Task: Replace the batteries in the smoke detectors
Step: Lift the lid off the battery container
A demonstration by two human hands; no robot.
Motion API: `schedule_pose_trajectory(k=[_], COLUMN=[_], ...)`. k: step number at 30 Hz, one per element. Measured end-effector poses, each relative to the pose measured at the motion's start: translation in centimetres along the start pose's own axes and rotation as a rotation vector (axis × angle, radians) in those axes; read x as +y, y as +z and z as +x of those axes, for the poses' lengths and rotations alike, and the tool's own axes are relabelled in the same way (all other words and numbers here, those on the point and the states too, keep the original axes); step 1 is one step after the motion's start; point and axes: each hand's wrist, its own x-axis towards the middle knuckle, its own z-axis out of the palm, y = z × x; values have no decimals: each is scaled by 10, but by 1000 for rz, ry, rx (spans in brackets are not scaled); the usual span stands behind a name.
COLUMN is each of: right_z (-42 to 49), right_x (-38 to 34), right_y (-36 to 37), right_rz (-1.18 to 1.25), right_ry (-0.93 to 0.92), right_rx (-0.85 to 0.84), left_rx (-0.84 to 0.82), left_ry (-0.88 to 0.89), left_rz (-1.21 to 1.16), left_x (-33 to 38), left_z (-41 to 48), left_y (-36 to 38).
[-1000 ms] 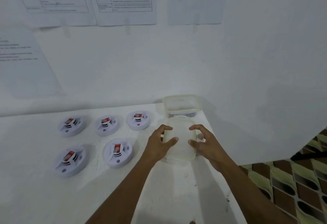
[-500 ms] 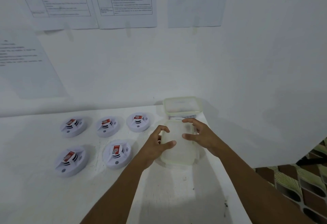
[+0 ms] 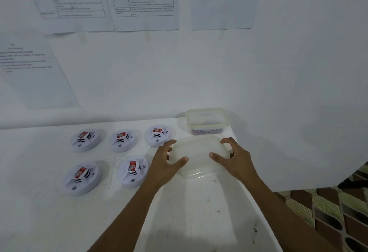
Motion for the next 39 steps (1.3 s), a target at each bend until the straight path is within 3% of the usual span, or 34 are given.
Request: schedule_pose_trajectory(k=[9, 17, 22, 28, 31, 34, 39], right_z=[-12, -11, 0, 5, 9, 8, 5], right_x=[6, -10, -30, -38, -23, -7, 14], right_y=[-17, -40, -53, -54, -50, -42, -39], right_rz=[10, 94, 392, 873, 774, 544, 502], right_ry=[-8, -67, -36, 48, 34, 7, 45], right_rx=[27, 143, 132, 13, -21, -47, -16], left_rx=[141, 208, 234, 172, 139, 81, -26], left_ry=[-71, 18, 127, 167, 165, 173, 213], left_rz=[17, -128, -206, -498, -437, -215, 77], left_x=[6, 31, 52, 50, 40, 29, 6], left_z=[-5, -4, 3, 4, 4, 3, 3], left_y=[0, -16, -31, -26, -21, -16, -8])
